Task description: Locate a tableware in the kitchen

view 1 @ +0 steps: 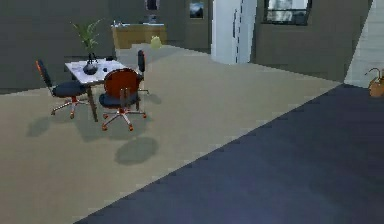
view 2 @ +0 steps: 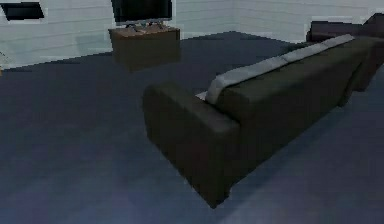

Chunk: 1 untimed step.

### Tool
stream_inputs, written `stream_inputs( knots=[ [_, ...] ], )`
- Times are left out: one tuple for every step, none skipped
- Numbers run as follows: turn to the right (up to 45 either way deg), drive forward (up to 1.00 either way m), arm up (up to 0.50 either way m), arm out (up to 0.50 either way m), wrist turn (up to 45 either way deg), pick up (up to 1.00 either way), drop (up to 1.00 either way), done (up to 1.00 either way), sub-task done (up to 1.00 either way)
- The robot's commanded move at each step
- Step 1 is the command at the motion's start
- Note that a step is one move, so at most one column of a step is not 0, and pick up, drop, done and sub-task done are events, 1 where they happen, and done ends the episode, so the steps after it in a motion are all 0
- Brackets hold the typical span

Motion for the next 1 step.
stream_inputs(
  knots=[
    [0.0,1.00,0.00,0.00,0.0,0.00,0.00,0.00,0.00]
  ],
)
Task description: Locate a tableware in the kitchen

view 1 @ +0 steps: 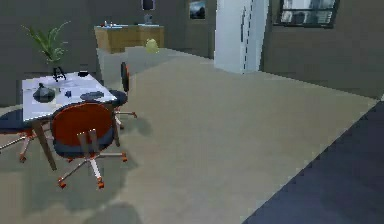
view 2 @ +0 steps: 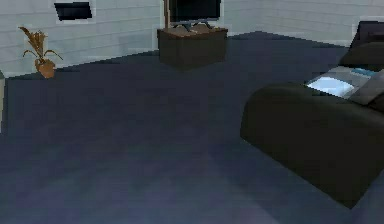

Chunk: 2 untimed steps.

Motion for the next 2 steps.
stream_inputs(
  knots=[
    [0.0,1.00,0.00,0.00,0.0,0.00,0.00,0.00,0.00],
    [0.0,0.85,0.00,0.00,0.0,0.00,0.00,0.00,0.00]
  ],
)
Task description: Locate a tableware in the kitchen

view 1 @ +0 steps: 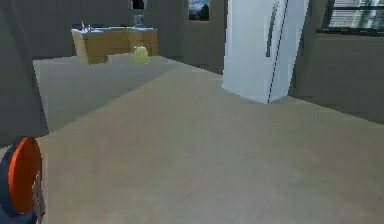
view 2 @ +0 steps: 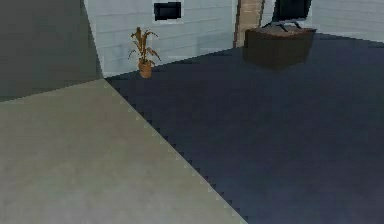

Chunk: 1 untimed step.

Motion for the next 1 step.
stream_inputs(
  knots=[
    [-9.0,0.00,0.00,0.00,0.0,0.00,0.00,0.00,0.00]
  ],
)
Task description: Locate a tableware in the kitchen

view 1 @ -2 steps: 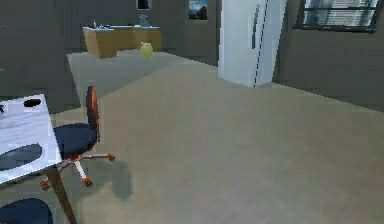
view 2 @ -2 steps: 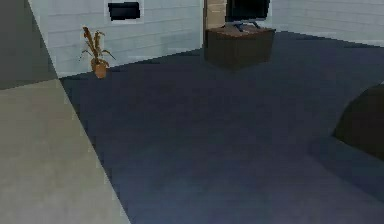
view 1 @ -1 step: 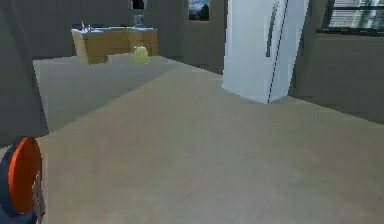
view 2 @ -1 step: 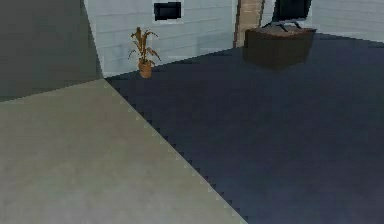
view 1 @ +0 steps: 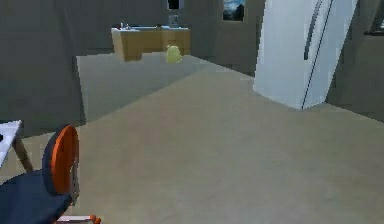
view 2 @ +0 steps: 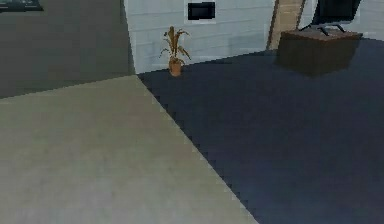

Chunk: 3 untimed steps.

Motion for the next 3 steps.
stream_inputs(
  knots=[
    [0.0,1.00,0.00,0.00,0.0,0.00,0.00,0.00,0.00],
    [-6.0,0.00,0.00,0.00,0.0,0.00,0.00,0.00,0.00],
    [0.0,0.10,0.00,0.00,0.0,0.00,0.00,0.00,0.00]
  ],
)
